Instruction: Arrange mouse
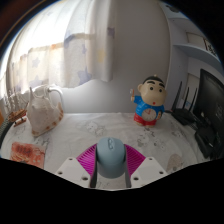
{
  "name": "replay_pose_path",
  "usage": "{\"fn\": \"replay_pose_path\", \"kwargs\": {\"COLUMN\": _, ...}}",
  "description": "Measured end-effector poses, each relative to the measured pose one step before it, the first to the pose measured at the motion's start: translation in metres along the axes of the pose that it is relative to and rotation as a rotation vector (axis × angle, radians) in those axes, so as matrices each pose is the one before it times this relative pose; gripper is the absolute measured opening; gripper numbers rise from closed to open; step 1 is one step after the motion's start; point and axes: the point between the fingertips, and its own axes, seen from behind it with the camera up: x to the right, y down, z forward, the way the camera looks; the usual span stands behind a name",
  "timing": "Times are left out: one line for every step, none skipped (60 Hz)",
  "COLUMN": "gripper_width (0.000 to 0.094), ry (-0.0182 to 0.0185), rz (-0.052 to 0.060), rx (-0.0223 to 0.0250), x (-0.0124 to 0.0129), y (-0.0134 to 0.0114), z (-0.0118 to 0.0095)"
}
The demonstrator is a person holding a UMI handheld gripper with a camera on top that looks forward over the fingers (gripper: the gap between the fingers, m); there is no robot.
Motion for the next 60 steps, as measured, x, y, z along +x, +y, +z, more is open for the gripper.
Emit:
{"fn": "replay_pose_path", "kwargs": {"gripper_width": 0.0393, "ry": -0.00374, "rz": 0.0075, "rx": 0.00522, "x": -0.00542, "y": -0.00756, "z": -0.00491}}
{"fn": "replay_pose_path", "kwargs": {"gripper_width": 0.0393, "ry": -0.00551, "rz": 0.0067, "rx": 0.00351, "x": -0.006, "y": -0.00662, "z": -0.00462}}
{"fn": "replay_pose_path", "kwargs": {"gripper_width": 0.0392, "ry": -0.0064, "rz": 0.0064, "rx": 0.0014, "x": -0.00711, "y": -0.00616, "z": -0.00469}}
{"fn": "replay_pose_path", "kwargs": {"gripper_width": 0.0392, "ry": -0.00755, "rz": 0.0066, "rx": 0.00134, "x": -0.00773, "y": -0.00558, "z": -0.00475}}
{"fn": "replay_pose_path", "kwargs": {"gripper_width": 0.0392, "ry": -0.00921, "rz": 0.0089, "rx": 0.002, "x": -0.00871, "y": -0.00527, "z": -0.00477}}
{"fn": "replay_pose_path", "kwargs": {"gripper_width": 0.0391, "ry": -0.01105, "rz": 0.011, "rx": 0.00221, "x": -0.00976, "y": -0.00494, "z": -0.0046}}
{"fn": "replay_pose_path", "kwargs": {"gripper_width": 0.0391, "ry": -0.0133, "rz": 0.0115, "rx": 0.00133, "x": -0.01102, "y": -0.00393, "z": -0.00442}}
{"fn": "replay_pose_path", "kwargs": {"gripper_width": 0.0391, "ry": -0.01323, "rz": 0.0064, "rx": 0.0, "x": -0.01227, "y": -0.00297, "z": -0.00408}}
{"fn": "replay_pose_path", "kwargs": {"gripper_width": 0.0391, "ry": -0.01577, "rz": 0.0043, "rx": -0.00198, "x": -0.01133, "y": -0.00177, "z": -0.00352}}
{"fn": "replay_pose_path", "kwargs": {"gripper_width": 0.0392, "ry": -0.01457, "rz": 0.0027, "rx": -0.00137, "x": -0.01213, "y": -0.00129, "z": -0.00335}}
{"fn": "replay_pose_path", "kwargs": {"gripper_width": 0.0391, "ry": -0.01305, "rz": 0.0043, "rx": 0.00063, "x": -0.01188, "y": -0.0007, "z": -0.00296}}
{"fn": "replay_pose_path", "kwargs": {"gripper_width": 0.0391, "ry": -0.01148, "rz": 0.0044, "rx": 0.00116, "x": -0.01197, "y": -0.00003, "z": -0.00256}}
{"fn": "replay_pose_path", "kwargs": {"gripper_width": 0.0391, "ry": -0.01035, "rz": 0.0013, "rx": 0.00038, "x": -0.01181, "y": 0.00119, "z": -0.00192}}
{"fn": "replay_pose_path", "kwargs": {"gripper_width": 0.0391, "ry": -0.01, "rz": -0.0027, "rx": -0.00142, "x": -0.01217, "y": 0.00207, "z": -0.00174}}
{"fn": "replay_pose_path", "kwargs": {"gripper_width": 0.0391, "ry": -0.00814, "rz": -0.0033, "rx": -0.00301, "x": -0.01421, "y": 0.0037, "z": -0.00149}}
{"fn": "replay_pose_path", "kwargs": {"gripper_width": 0.0391, "ry": -0.00964, "rz": -0.0033, "rx": -0.00574, "x": -0.01169, "y": 0.00395, "z": -0.0005}}
{"fn": "replay_pose_path", "kwargs": {"gripper_width": 0.0392, "ry": -0.00877, "rz": 0.0004, "rx": -0.00849, "x": -0.01191, "y": 0.00467, "z": 0.00004}}
{"fn": "replay_pose_path", "kwargs": {"gripper_width": 0.0392, "ry": -0.00914, "rz": 0.0019, "rx": -0.00923, "x": -0.01181, "y": 0.00547, "z": -0.00007}}
{"fn": "replay_pose_path", "kwargs": {"gripper_width": 0.0392, "ry": -0.0115, "rz": 0.0026, "rx": -0.00928, "x": -0.01211, "y": 0.00585, "z": -0.00001}}
{"fn": "replay_pose_path", "kwargs": {"gripper_width": 0.0391, "ry": -0.01217, "rz": 0.0018, "rx": -0.00863, "x": -0.01218, "y": 0.00624, "z": 0.00071}}
{"fn": "replay_pose_path", "kwargs": {"gripper_width": 0.0391, "ry": -0.01073, "rz": -0.001, "rx": -0.00922, "x": -0.01141, "y": 0.00683, "z": 0.00111}}
{"fn": "replay_pose_path", "kwargs": {"gripper_width": 0.0392, "ry": -0.00765, "rz": -0.0034, "rx": -0.00955, "x": -0.01022, "y": 0.00714, "z": 0.00145}}
{"fn": "replay_pose_path", "kwargs": {"gripper_width": 0.0391, "ry": -0.00439, "rz": -0.0053, "rx": -0.00874, "x": -0.00894, "y": 0.00708, "z": 0.00171}}
{"fn": "replay_pose_path", "kwargs": {"gripper_width": 0.0392, "ry": -0.00239, "rz": -0.0074, "rx": -0.00527, "x": -0.00857, "y": 0.00807, "z": 0.00169}}
{"fn": "replay_pose_path", "kwargs": {"gripper_width": 0.0391, "ry": -0.00142, "rz": -0.0071, "rx": -0.00759, "x": -0.0081, "y": 0.0071, "z": 0.00253}}
{"fn": "replay_pose_path", "kwargs": {"gripper_width": 0.0392, "ry": 0.0008, "rz": -0.0058, "rx": -0.00703, "x": -0.00822, "y": 0.00706, "z": 0.00236}}
{"fn": "replay_pose_path", "kwargs": {"gripper_width": 0.0392, "ry": -0.00292, "rz": -0.0069, "rx": -0.00663, "x": -0.00722, "y": 0.00717, "z": 0.00286}}
{"fn": "replay_pose_path", "kwargs": {"gripper_width": 0.0392, "ry": -0.00188, "rz": -0.0063, "rx": -0.00689, "x": -0.00668, "y": 0.00728, "z": 0.00308}}
{"fn": "replay_pose_path", "kwargs": {"gripper_width": 0.0391, "ry": -0.0003, "rz": -0.0057, "rx": -0.00791, "x": -0.00586, "y": 0.00766, "z": 0.00307}}
{"fn": "replay_pose_path", "kwargs": {"gripper_width": 0.0392, "ry": -0.00016, "rz": -0.0065, "rx": -0.00952, "x": -0.00517, "y": 0.00782, "z": 0.00306}}
{"fn": "replay_pose_path", "kwargs": {"gripper_width": 0.0392, "ry": 0.00051, "rz": -0.0063, "rx": -0.01055, "x": -0.00479, "y": 0.00808, "z": 0.00303}}
{"fn": "replay_pose_path", "kwargs": {"gripper_width": 0.0391, "ry": 0.00019, "rz": -0.0049, "rx": -0.01068, "x": -0.00428, "y": 0.00742, "z": 0.00266}}
{"fn": "replay_pose_path", "kwargs": {"gripper_width": 0.0391, "ry": -0.00117, "rz": -0.0042, "rx": -0.00798, "x": -0.00318, "y": 0.00695, "z": 0.00272}}
{"fn": "replay_pose_path", "kwargs": {"gripper_width": 0.0392, "ry": 0.00308, "rz": -0.0044, "rx": -0.00811, "x": -0.00342, "y": 0.00608, "z": 0.00261}}
{"fn": "replay_pose_path", "kwargs": {"gripper_width": 0.0393, "ry": 0.00372, "rz": -0.0081, "rx": -0.00489, "x": -0.00256, "y": 0.007, "z": 0.00204}}
{"fn": "replay_pose_path", "kwargs": {"gripper_width": 0.0399, "ry": 0.00255, "rz": -0.0108, "rx": -0.00622, "x": -0.00277, "y": 0.00584, "z": 0.00249}}
{"fn": "replay_pose_path", "kwargs": {"gripper_width": 0.0404, "ry": 0.00134, "rz": -0.01, "rx": -0.00595, "x": -0.00245, "y": 0.00529, "z": 0.00227}}
{"fn": "replay_pose_path", "kwargs": {"gripper_width": 0.042, "ry": 0.00186, "rz": -0.0061, "rx": -0.00557, "x": -0.00172, "y": 0.00492, "z": 0.00213}}
{"fn": "replay_pose_path", "kwargs": {"gripper_width": 0.0433, "ry": 0.00897, "rz": -0.0039, "rx": 0.00857, "x": -0.00063, "y": 0.0001, "z": -0.00024}}
{"fn": "replay_pose_path", "kwargs": {"gripper_width": 0.0448, "ry": 0.00819, "rz": -0.0089, "rx": 0.02404, "x": 0.00027, "y": -0.00374, "z": -0.00005}}
{"fn": "replay_pose_path", "kwargs": {"gripper_width": 0.0461, "ry": 0.00568, "rz": -0.0121, "rx": 0.0201, "x": -0.00144, "y": -0.00046, "z": 0.00177}}
{"fn": "replay_pose_path", "kwargs": {"gripper_width": 0.0477, "ry": 0.00029, "rz": -0.0127, "rx": 0.00708, "x": -0.00188, "y": 0.00116, "z": 0.00114}}
{"fn": "replay_pose_path", "kwargs": {"gripper_width": 0.0497, "ry": -0.0015, "rz": -0.0107, "rx": -0.00372, "x": -0.00126, "y": 0.00247, "z": 0.00076}}
{"fn": "replay_pose_path", "kwargs": {"gripper_width": 0.0506, "ry": 0.00105, "rz": -0.0051, "rx": -0.00866, "x": 0.00005, "y": 0.00121, "z": -0.0001}}
{"fn": "replay_pose_path", "kwargs": {"gripper_width": 0.052, "ry": 0.00424, "rz": -0.0016, "rx": -0.00031, "x": 0.00091, "y": -0.00087, "z": -0.00024}}
{"fn": "replay_pose_path", "kwargs": {"gripper_width": 0.0556, "ry": 0.00028, "rz": 0.0002, "rx": -0.00749, "x": 0.00315, "y": -0.00163, "z": -0.0016}}
{"fn": "replay_pose_path", "kwargs": {"gripper_width": 0.0613, "ry": 0.00573, "rz": -0.0003, "rx": -0.0072, "x": 0.00144, "y": -0.00022, "z": -0.0019}}
{"fn": "replay_pose_path", "kwargs": {"gripper_width": 0.0695, "ry": 0.00483, "rz": 0.0017, "rx": -0.00949, "x": 0.00105, "y": 0.00019, "z": -0.00122}}
{"fn": "replay_pose_path", "kwargs": {"gripper_width": 0.0788, "ry": 0.00422, "rz": 0.0018, "rx": -0.01287, "x": 0.00147, "y": 0.00026, "z": -0.00224}}
{"fn": "replay_pose_path", "kwargs": {"gripper_width": 0.087, "ry": 0.00747, "rz": 0.0039, "rx": -0.01389, "x": 0.00299, "y": -0.00012, "z": -0.00278}}
{"fn": "replay_pose_path", "kwargs": {"gripper_width": 0.0841, "ry": 0.00575, "rz": 0.0044, "rx": -0.01435, "x": 0.00284, "y": -0.00038, "z": -0.00366}}
{"fn": "replay_pose_path", "kwargs": {"gripper_width": 0.083, "ry": 0.00863, "rz": 0.0091, "rx": -0.01275, "x": 0.00347, "y": -0.00098, "z": -0.0044}}
{"fn": "replay_pose_path", "kwargs": {"gripper_width": 0.0833, "ry": 0.00848, "rz": 0.0105, "rx": -0.01089, "x": 0.00359, "y": -0.00171, "z": -0.00519}}
{"fn": "replay_pose_path", "kwargs": {"gripper_width": 0.0848, "ry": 0.00246, "rz": 0.0097, "rx": -0.00705, "x": 0.00358, "y": -0.00136, "z": -0.00481}}
{"fn": "replay_pose_path", "kwargs": {"gripper_width": 0.0858, "ry": 0.00472, "rz": 0.0105, "rx": -0.00928, "x": 0.00231, "y": -0.00226, "z": -0.00629}}
{"fn": "replay_pose_path", "kwargs": {"gripper_width": 0.0861, "ry": 0.0014, "rz": 0.0065, "rx": -0.00731, "x": 0.00211, "y": -0.00215, "z": -0.00715}}
{"fn": "replay_pose_path", "kwargs": {"gripper_width": 0.0861, "ry": -0.00047, "rz": 0.007, "rx": -0.00767, "x": 0.00192, "y": -0.00219, "z": -0.00734}}
{"fn": "replay_pose_path", "kwargs": {"gripper_width": 0.086, "ry": -0.00134, "rz": 0.0062, "rx": -0.00667, "x": 0.00204, "y": -0.00233, "z": -0.00796}}
{"fn": "replay_pose_path", "kwargs": {"gripper_width": 0.086, "ry": -0.00143, "rz": 0.0052, "rx": -0.00448, "x": 0.00196, "y": -0.00277, "z": -0.00836}}
{"fn": "replay_pose_path", "kwargs": {"gripper_width": 0.0861, "ry": -0.00059, "rz": 0.0037, "rx": -0.00285, "x": 0.00222, "y": -0.00299, "z": -0.00862}}
